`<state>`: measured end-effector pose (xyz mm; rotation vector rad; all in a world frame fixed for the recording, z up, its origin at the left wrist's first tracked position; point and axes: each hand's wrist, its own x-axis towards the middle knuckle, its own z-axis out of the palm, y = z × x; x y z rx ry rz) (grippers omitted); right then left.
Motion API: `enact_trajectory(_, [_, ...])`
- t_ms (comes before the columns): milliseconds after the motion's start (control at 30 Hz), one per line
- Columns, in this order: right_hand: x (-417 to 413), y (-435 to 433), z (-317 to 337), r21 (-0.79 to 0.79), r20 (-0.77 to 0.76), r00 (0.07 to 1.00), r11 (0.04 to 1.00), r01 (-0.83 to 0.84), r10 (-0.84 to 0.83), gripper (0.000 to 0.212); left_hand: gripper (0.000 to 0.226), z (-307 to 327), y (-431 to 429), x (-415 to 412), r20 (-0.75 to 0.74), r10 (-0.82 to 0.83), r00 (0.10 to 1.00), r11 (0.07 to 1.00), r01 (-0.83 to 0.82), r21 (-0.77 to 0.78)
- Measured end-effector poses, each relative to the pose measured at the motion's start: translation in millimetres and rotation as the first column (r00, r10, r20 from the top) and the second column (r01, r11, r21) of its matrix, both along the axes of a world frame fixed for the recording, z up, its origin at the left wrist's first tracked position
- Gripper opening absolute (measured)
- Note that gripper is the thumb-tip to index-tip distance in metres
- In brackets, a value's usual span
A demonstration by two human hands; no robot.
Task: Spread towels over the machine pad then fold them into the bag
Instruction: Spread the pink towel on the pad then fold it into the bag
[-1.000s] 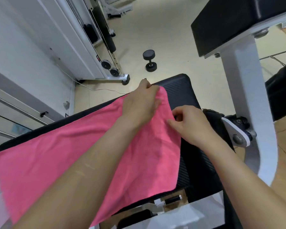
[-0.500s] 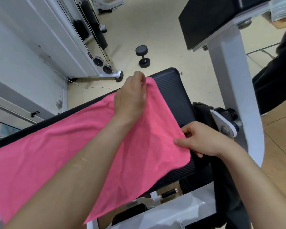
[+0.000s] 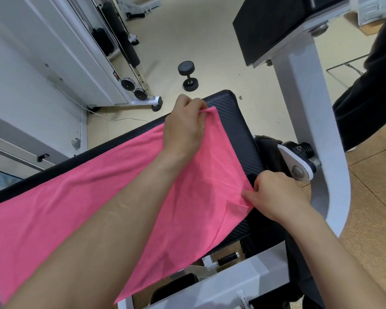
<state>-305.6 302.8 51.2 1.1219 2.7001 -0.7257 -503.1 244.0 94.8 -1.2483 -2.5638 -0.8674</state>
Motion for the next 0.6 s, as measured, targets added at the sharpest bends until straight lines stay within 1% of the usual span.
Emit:
enact_trajectory(67, [6,-5,2,-0.022,0.051,0.999,1.000,-0.013,0.014,0.045,0.018,-2,2,3,0.005,-0.004,1.000,1.000,0.004,0.016])
enact_trajectory(100, [9,-8,2,-0.032,0.095,0.995,0.999,-0.026,0.029,0.046,0.022,-2,2,4,-0.003,-0.006,1.000,1.000,0.006,0.011])
enact_trajectory(133, [11,-10,2,-0.036,0.129,0.991,0.999,-0.037,0.042,0.044,0.028,-1,2,6,-0.013,-0.016,1.000,1.000,0.016,0.006])
enact_trajectory(200, [17,-12,-3,-0.022,0.135,0.990,0.999,-0.040,0.043,0.031,0.036,2,-5,13,-0.046,-0.066,0.997,0.998,0.067,0.011])
enact_trajectory(267, [24,-14,-13,0.006,0.101,0.994,0.999,-0.036,0.036,0.022,0.028,-3,-21,35,-0.110,-0.129,0.986,0.991,0.131,0.004])
enact_trajectory(300, [28,-15,-18,0.018,0.076,0.997,0.999,-0.031,0.030,0.022,0.021,-10,-33,51,-0.122,-0.170,0.978,0.985,0.168,-0.032])
enact_trajectory(333, [30,-17,-22,0.029,0.048,0.999,0.999,-0.026,0.024,0.022,0.016,-19,-47,69,-0.101,-0.215,0.971,0.973,0.205,-0.102])
enact_trajectory(400, [35,-23,-28,0.049,-0.017,1.000,0.999,-0.002,0.003,0.024,0.023,-44,-74,107,-0.006,-0.271,0.963,0.918,0.256,-0.303])
enact_trajectory(467, [38,-27,-30,0.056,-0.078,0.997,0.998,0.028,-0.024,0.023,0.017,-67,-97,136,0.061,-0.275,0.960,0.856,0.273,-0.439])
enact_trajectory(500, [40,-28,-32,0.057,-0.102,0.994,0.998,0.038,-0.032,0.022,0.020,-75,-104,146,0.064,-0.274,0.960,0.833,0.270,-0.483])
enact_trajectory(533, [42,-30,-34,0.065,-0.122,0.992,0.997,0.039,-0.031,0.021,0.032,-82,-108,153,0.048,-0.285,0.957,0.817,0.269,-0.509])
enact_trajectory(600, [44,-32,-36,0.097,-0.148,0.989,0.995,0.021,-0.006,0.016,0.052,-90,-110,162,-0.001,-0.278,0.961,0.823,0.238,-0.516])
